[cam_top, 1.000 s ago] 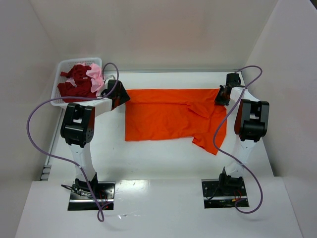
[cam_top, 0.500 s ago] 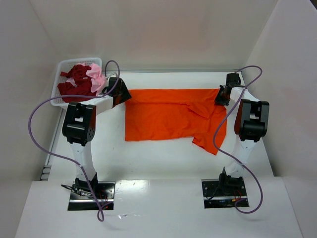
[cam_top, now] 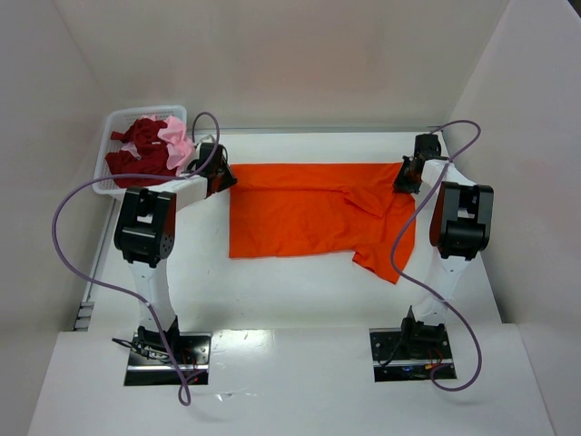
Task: Fold and stack the t-shirts
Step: Fold the flattened tshirt in 1/3 of the way
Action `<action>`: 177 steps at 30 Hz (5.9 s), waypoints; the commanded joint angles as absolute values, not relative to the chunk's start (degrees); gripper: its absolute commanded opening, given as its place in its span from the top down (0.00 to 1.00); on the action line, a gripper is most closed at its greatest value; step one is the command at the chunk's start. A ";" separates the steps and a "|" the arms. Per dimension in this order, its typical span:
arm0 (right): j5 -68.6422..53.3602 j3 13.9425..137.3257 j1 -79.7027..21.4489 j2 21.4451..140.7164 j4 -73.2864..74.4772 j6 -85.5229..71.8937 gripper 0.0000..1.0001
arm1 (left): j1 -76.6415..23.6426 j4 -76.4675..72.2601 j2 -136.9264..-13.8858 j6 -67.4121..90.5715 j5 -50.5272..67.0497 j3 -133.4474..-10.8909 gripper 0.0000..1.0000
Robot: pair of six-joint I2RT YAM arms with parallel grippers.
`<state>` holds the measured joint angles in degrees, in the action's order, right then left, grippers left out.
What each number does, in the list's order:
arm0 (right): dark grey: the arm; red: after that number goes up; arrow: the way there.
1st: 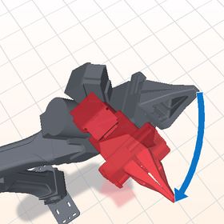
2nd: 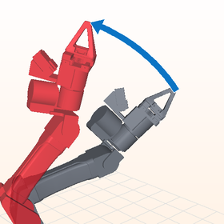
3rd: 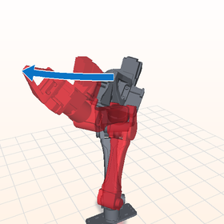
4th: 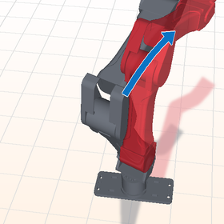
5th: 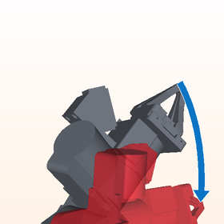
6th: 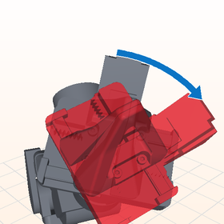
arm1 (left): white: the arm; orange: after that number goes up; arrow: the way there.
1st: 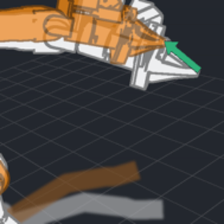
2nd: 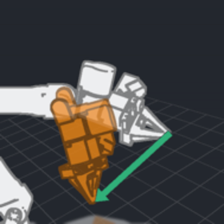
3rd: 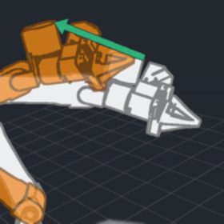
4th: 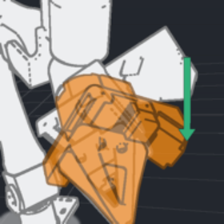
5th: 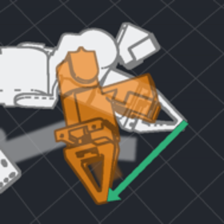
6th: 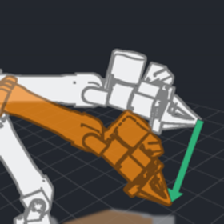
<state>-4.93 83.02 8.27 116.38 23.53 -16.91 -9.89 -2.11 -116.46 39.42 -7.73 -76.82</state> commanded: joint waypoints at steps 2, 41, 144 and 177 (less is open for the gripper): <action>-3.69 83.32 8.17 114.87 22.50 -17.14 0.95 | -10.02 -3.34 -116.89 39.90 -7.73 -75.85 0.63; -1.85 83.85 10.55 113.38 23.20 -17.14 0.80 | -10.02 -1.58 -115.84 36.57 -4.66 -74.79 0.87; 2.64 125.34 6.24 141.07 35.60 -12.66 0.96 | -15.56 23.73 -130.78 30.15 -23.37 -114.88 1.00; 4.92 121.38 4.66 141.15 35.51 -13.18 0.96 | -15.03 33.57 -144.58 33.66 -22.85 -128.32 1.00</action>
<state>4.56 121.80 6.15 141.91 33.56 -13.17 -15.42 31.29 -143.44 32.21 -23.31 -125.75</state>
